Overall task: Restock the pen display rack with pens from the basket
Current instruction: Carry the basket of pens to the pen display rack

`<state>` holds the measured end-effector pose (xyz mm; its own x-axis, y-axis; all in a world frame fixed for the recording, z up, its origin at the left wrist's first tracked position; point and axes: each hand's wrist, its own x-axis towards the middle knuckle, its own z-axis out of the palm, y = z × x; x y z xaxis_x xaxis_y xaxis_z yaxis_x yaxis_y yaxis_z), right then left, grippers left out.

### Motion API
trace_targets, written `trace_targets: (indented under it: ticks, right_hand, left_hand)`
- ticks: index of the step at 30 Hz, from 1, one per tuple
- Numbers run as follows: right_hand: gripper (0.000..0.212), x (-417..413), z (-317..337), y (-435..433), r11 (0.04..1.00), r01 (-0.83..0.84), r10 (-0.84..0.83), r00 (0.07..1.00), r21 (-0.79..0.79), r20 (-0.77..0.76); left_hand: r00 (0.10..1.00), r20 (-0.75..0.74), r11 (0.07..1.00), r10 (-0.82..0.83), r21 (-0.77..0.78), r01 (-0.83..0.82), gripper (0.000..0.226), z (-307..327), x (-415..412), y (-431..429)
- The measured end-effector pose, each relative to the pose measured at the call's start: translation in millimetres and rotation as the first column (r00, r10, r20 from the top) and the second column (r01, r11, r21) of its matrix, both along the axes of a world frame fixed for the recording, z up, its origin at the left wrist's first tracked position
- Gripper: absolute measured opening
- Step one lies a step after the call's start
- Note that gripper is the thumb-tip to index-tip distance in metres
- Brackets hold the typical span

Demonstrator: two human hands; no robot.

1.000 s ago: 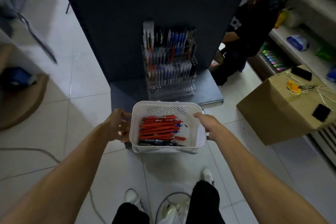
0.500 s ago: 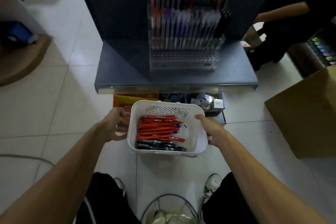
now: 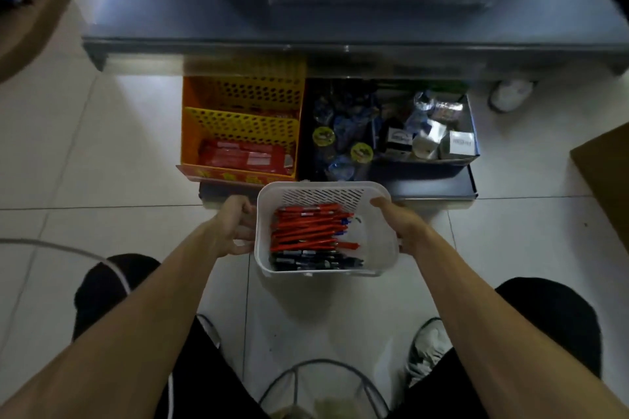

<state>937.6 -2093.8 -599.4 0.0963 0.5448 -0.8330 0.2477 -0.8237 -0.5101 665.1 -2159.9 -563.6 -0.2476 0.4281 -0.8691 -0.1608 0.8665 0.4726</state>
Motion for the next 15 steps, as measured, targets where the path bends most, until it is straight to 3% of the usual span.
trace_targets:
  ticks: [3, 7, 15]
  right_hand:
    - [0.043, -2, -18, 1, 1.000, -0.007, 0.007, 1.000, 0.005, -0.019]
    - [0.052, 0, -48, -5, 0.998, -0.050, 0.052, 0.997, -0.035, 0.059]
    - [0.043, 4, -81, -13, 0.998, -0.033, 0.039, 0.994, -0.059, 0.102]
  left_hand:
    - [1.000, -0.003, 1.000, -0.027, -0.005, 0.027, 0.018, -31, -2, 1]
    - [0.999, 0.047, 0.999, 0.017, -0.037, -0.015, 0.017, -54, 0, -6]
    - [0.998, 0.058, 0.998, 0.022, -0.053, -0.019, 0.031, -101, 6, -18]
